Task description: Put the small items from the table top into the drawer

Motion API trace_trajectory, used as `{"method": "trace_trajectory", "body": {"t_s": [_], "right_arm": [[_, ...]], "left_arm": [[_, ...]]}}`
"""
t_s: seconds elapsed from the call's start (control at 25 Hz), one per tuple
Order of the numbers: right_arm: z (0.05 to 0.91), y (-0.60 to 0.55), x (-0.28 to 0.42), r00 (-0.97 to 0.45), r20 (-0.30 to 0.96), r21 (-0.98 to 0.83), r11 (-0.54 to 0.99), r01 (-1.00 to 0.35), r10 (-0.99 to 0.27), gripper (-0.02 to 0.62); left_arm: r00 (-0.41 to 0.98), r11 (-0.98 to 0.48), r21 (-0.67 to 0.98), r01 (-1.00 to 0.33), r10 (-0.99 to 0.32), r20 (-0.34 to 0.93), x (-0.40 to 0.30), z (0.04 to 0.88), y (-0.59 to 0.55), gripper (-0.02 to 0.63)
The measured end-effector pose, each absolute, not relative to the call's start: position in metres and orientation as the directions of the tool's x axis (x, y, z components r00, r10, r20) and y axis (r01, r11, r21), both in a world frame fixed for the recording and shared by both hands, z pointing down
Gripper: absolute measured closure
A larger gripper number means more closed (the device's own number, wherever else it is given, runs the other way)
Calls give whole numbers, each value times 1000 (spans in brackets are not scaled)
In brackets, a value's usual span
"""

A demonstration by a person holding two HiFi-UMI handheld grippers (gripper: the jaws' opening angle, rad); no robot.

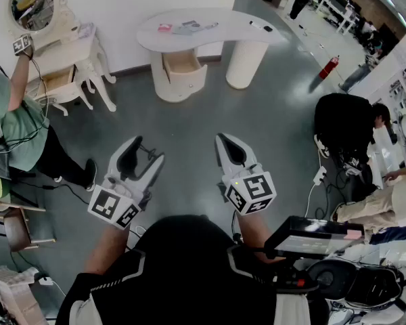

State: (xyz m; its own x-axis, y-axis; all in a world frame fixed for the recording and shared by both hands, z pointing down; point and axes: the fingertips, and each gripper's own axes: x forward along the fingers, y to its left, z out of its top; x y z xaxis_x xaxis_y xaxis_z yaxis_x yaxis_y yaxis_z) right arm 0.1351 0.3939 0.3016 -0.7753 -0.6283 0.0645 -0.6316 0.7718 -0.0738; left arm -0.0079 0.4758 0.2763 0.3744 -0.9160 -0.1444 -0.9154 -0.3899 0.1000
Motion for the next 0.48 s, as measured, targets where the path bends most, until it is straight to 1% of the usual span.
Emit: {"method": "trace_trajectory", "body": {"t_s": [0.48], "right_arm": [[300, 399, 137, -767, 65, -95, 761, -642, -639, 594]], "left_arm": [[376, -392, 101, -914, -915, -146, -7, 274, 481, 324]]}}
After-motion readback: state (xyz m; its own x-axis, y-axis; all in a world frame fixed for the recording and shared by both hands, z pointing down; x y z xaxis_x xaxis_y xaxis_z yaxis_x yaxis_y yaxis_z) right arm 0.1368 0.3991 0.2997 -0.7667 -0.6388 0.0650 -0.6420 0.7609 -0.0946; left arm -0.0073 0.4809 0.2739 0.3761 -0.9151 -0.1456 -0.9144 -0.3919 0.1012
